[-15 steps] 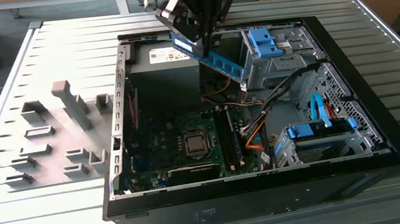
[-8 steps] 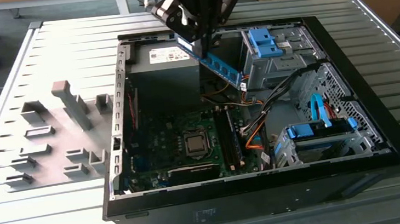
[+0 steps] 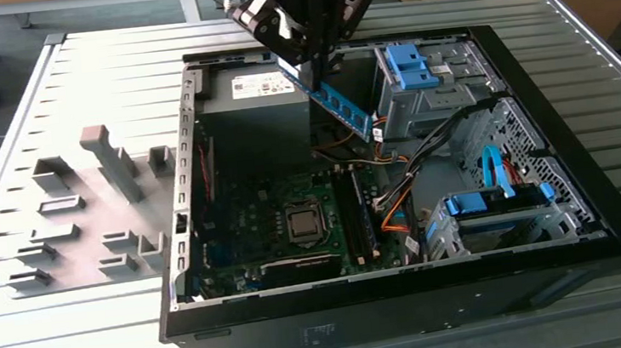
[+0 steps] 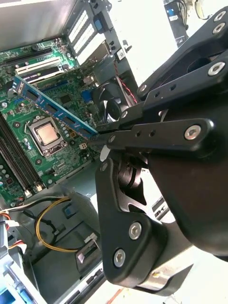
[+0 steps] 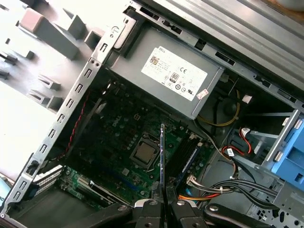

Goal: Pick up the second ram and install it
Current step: 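Insert the second ram into the second slot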

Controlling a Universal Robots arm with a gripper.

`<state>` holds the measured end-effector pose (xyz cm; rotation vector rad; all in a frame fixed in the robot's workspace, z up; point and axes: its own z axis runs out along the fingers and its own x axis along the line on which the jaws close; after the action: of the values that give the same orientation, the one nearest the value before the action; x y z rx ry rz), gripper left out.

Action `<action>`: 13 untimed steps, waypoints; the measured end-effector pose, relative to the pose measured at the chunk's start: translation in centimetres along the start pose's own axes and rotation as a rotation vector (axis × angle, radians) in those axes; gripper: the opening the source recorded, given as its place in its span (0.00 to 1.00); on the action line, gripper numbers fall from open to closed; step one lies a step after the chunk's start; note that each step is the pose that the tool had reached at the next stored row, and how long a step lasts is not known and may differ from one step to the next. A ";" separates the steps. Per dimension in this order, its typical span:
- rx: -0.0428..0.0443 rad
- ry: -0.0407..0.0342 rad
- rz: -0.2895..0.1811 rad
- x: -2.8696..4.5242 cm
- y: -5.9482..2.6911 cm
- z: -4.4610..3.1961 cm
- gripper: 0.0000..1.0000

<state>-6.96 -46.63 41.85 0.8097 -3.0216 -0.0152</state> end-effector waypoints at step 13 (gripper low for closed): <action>0.0007 -0.0001 0.080 0.00 0.00 0.13 0.14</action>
<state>-6.96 -46.63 41.72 0.6886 -3.0514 -0.0134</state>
